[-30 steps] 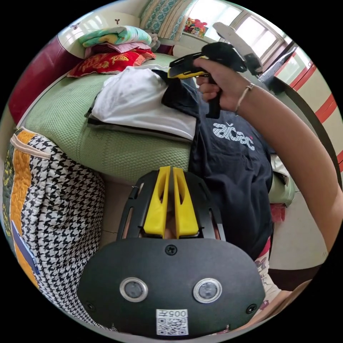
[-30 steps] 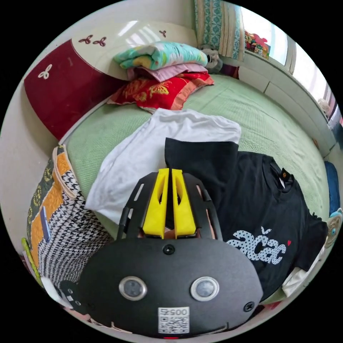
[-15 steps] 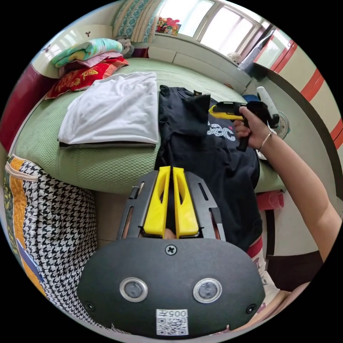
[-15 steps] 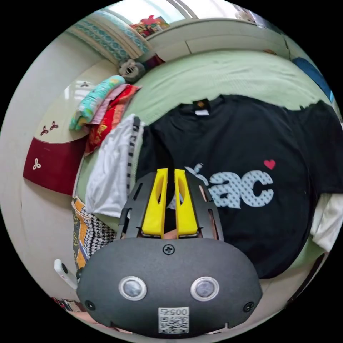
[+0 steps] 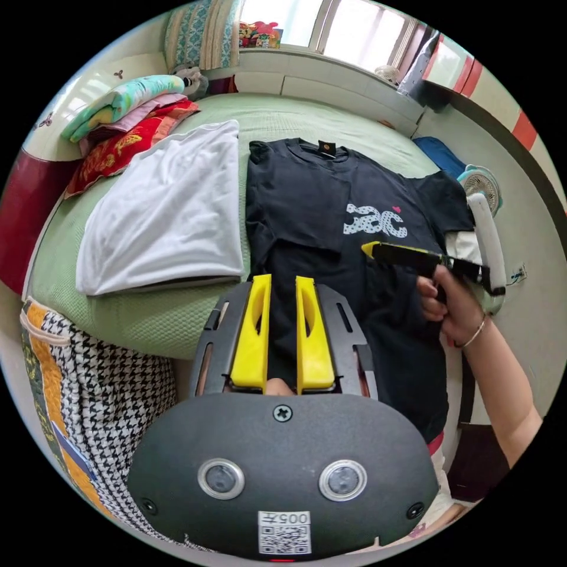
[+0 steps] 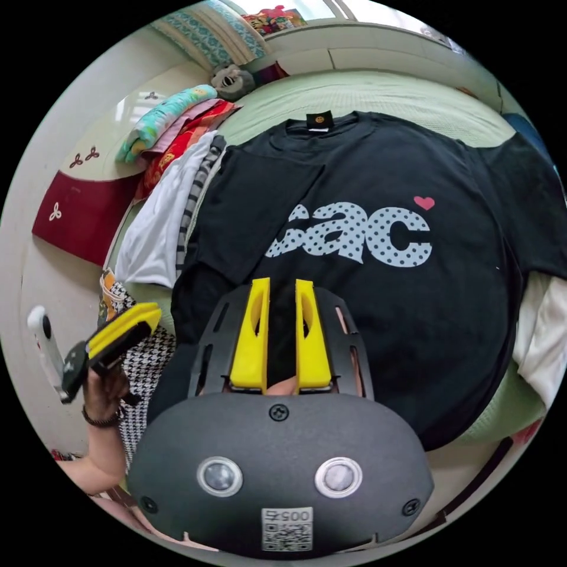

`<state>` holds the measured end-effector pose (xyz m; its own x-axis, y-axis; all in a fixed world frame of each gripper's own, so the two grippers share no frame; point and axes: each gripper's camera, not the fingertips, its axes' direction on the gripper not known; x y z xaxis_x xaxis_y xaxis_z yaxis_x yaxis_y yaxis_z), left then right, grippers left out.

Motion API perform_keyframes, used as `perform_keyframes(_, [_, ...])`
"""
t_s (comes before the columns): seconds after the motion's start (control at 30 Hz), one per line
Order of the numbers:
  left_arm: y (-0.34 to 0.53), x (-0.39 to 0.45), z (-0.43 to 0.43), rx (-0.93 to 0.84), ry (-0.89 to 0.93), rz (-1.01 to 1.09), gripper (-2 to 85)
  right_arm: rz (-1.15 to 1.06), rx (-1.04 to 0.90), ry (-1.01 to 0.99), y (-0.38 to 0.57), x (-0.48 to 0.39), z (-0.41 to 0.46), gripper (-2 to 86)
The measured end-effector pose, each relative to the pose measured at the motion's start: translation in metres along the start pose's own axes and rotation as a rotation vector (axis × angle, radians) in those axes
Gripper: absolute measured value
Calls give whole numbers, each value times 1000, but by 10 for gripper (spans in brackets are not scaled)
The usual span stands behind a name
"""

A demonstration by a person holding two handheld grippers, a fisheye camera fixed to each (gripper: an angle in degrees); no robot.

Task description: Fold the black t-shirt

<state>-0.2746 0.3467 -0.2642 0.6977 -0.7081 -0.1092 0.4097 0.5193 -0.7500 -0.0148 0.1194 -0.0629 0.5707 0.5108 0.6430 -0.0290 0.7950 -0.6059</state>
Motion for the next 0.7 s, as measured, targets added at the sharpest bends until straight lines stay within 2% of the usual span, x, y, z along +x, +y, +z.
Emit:
perform_keyframes(0.07, [-20,7,12,-24,39,14,93,-42,9,31,6,-4,4,66])
perform_keyframes(0.3, [-82,25,71,-22,-72,-20,114,-60,9,50,12,2,16,27])
perform_keyframes(0.43, [-95,31,106,-66,-147,-85,76,-81,11,64,16,-1,20,20])
perform_keyframes(0.7, [-107,47,117,-49,-344,-103,43,-159,25,128,27,-16,26,22])
